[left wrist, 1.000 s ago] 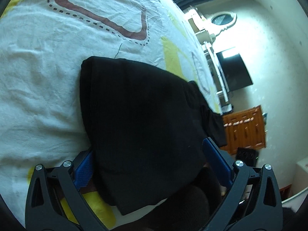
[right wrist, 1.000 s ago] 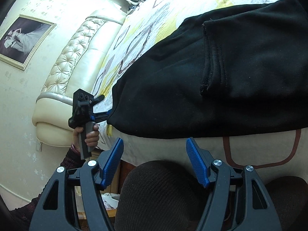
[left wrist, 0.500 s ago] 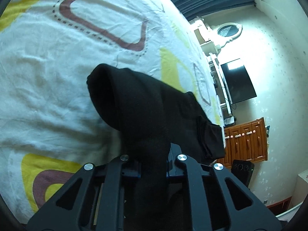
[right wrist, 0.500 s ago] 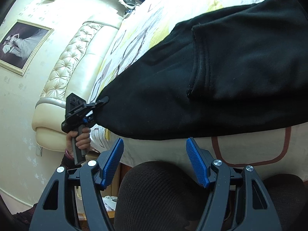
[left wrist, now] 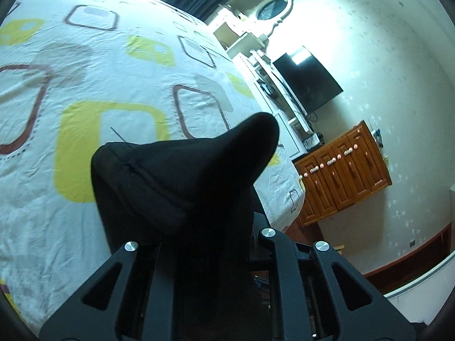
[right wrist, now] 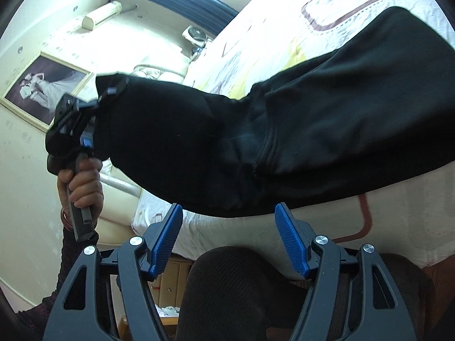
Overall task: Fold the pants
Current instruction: 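Lift and fold the pants with the left gripper toward the right gripper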
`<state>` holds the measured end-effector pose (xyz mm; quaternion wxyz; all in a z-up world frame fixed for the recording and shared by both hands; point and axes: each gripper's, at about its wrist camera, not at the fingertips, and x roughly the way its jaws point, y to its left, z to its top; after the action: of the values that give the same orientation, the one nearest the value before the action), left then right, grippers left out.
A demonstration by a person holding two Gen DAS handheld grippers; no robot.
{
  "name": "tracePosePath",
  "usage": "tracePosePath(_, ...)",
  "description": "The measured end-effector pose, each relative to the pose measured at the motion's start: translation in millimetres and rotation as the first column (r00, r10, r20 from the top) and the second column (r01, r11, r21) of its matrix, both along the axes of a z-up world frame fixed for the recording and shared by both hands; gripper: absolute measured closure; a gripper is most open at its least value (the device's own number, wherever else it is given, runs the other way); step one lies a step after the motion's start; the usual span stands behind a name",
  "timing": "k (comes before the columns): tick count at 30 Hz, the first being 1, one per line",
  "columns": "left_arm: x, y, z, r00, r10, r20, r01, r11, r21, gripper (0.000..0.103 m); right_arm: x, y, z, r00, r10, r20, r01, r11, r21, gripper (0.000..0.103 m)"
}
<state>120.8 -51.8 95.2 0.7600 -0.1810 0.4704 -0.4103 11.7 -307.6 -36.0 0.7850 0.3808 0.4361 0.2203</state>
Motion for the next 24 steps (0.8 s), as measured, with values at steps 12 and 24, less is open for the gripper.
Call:
tracePosePath(12, 8.1, -199.0, -110.8, 0.979, -0.136, -0.152, 0.172, 0.951, 0.257, 0.078, -37.5, -71.6, -11.4, 0.977, -0.214, 0.002, 0.214, 0.974, 0.071, 0.036)
tracePosePath(24, -15.5, -209.0, -62.1, 0.991, -0.11, -0.075, 0.116, 0.989, 0.092, 0.036, -53.1, -106.0, -14.8, 0.928, -0.37, -0.032, 0.371, 0.927, 0.043, 0.036)
